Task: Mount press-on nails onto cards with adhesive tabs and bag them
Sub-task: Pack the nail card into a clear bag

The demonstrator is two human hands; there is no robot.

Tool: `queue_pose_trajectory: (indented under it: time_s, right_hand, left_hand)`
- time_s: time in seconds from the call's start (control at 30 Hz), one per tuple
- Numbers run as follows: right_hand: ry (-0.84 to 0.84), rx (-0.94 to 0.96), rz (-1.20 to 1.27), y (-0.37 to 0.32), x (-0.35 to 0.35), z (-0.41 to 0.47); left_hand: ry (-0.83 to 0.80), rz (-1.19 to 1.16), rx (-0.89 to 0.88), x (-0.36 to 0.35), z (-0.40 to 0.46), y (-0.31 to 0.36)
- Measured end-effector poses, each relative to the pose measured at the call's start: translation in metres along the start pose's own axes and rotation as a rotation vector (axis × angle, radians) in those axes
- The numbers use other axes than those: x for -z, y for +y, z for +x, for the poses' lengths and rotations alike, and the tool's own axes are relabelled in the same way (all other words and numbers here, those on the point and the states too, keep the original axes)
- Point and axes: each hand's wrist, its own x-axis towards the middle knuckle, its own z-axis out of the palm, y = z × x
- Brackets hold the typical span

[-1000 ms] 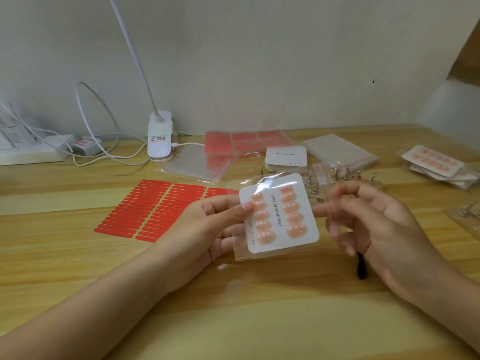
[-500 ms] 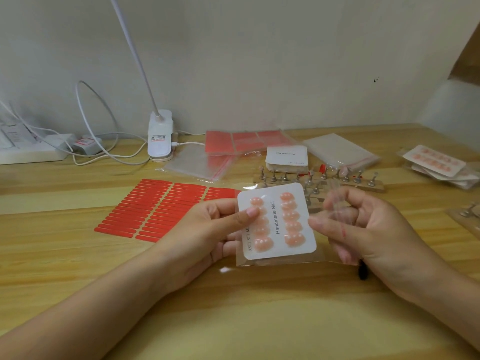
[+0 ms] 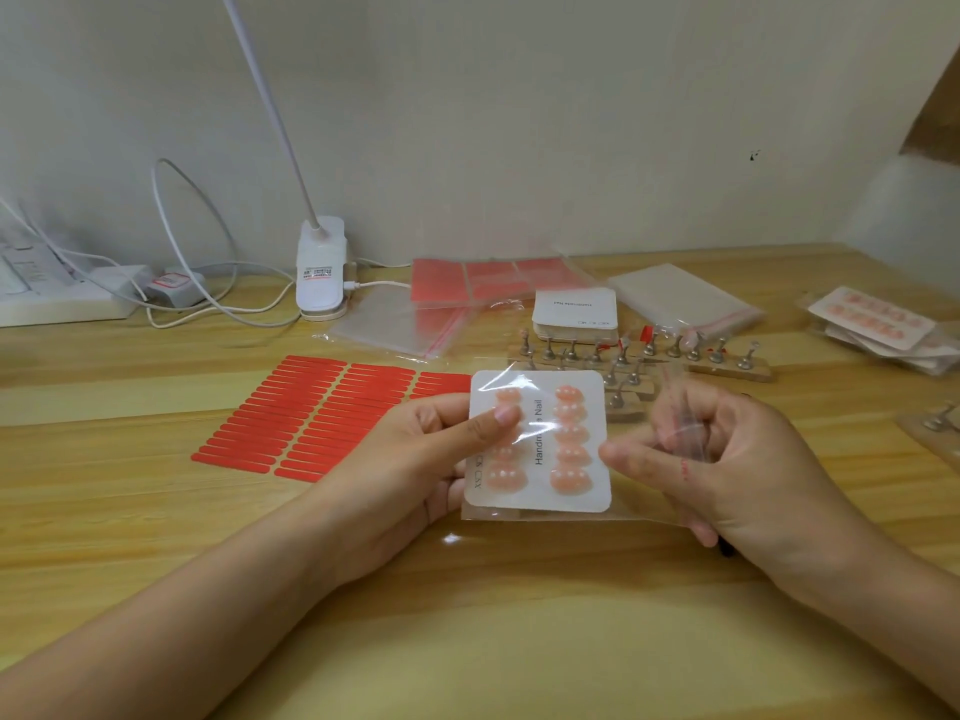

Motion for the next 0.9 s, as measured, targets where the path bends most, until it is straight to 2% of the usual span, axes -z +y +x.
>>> queue_pose_trajectory:
  time_s: [0.17, 0.3, 0.37, 0.5, 0.63, 0.7, 0.8, 0.9]
  right_hand:
    - [0.018, 0.037, 0.042, -0.001, 0.0, -0.001]
    - [0.131, -0.011, 0.247, 0.003, 0.008, 0.005]
    - [0.057, -0.058, 0.309, 0.001, 0.016, 0.007]
    - [-0.201, -0.036, 0.001, 0.0, 0.019, 0.002]
    - [-0.214, -0.038, 0.002, 0.0, 0.022, 0.003]
    - [-0.232, -0.068, 0.005, -0.001, 0.029, 0.006]
    - [-0.309, -0.105, -0.031, 0.0, 0.042, 0.012]
    - [-0.394, -0.168, -0.071, 0.001, 0.05, 0.014]
  left_hand:
    - [-0.014, -0.036, -0.025, 0.0, 0.0, 0.001]
    - [0.019, -0.041, -0.074, 0.0, -0.001, 0.005]
    - [0.012, -0.032, -0.09, -0.001, -0.001, 0.005]
    - [-0.047, 0.017, -0.062, -0.004, -0.003, 0.003]
    - [-0.097, 0.152, 0.002, -0.004, -0.005, 0.007]
    - [-0.011, 0.303, -0.034, -0.002, -0.004, 0.013]
    - [0.221, 0.491, -0.183, 0.006, 0.0, 0.02]
    - [0.295, 0.75, -0.274, 0.015, 0.002, 0.026]
